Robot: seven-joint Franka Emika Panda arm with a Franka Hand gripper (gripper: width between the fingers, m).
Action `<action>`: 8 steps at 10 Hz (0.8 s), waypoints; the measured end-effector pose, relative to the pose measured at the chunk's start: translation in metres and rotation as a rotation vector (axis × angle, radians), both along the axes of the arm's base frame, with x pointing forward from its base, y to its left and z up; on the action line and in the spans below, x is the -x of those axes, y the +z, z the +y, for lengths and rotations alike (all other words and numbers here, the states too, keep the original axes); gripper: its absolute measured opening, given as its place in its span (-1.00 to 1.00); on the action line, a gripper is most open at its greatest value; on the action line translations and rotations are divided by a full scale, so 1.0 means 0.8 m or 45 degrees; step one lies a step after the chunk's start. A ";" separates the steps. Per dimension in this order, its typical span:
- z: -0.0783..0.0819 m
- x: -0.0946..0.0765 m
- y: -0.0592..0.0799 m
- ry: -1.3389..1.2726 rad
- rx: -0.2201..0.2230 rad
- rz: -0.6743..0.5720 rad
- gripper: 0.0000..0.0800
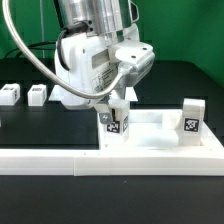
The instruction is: Assemble square table
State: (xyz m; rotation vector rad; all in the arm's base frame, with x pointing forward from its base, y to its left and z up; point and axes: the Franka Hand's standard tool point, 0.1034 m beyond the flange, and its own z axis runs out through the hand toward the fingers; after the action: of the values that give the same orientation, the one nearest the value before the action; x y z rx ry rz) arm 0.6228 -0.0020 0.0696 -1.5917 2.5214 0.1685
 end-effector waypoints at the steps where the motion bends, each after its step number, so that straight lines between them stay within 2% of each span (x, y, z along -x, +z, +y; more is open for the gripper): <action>1: -0.001 -0.001 0.001 0.188 0.017 -0.035 0.35; 2: -0.001 -0.005 0.005 0.460 0.042 -0.090 0.35; 3: 0.004 -0.006 0.007 0.638 0.073 -0.106 0.54; 4: 0.001 -0.005 0.004 0.697 0.077 -0.113 0.61; 6: -0.002 -0.004 0.004 0.898 0.097 -0.140 0.62; 8: 0.001 -0.006 0.001 1.350 0.178 -0.192 0.62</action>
Offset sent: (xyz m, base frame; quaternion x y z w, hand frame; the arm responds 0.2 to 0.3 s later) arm 0.0000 0.0000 0.0000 0.0000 0.0000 -0.1938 0.9810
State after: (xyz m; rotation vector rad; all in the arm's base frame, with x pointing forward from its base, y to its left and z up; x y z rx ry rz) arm 0.6278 -0.0013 0.0702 -2.6887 1.3650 -0.0203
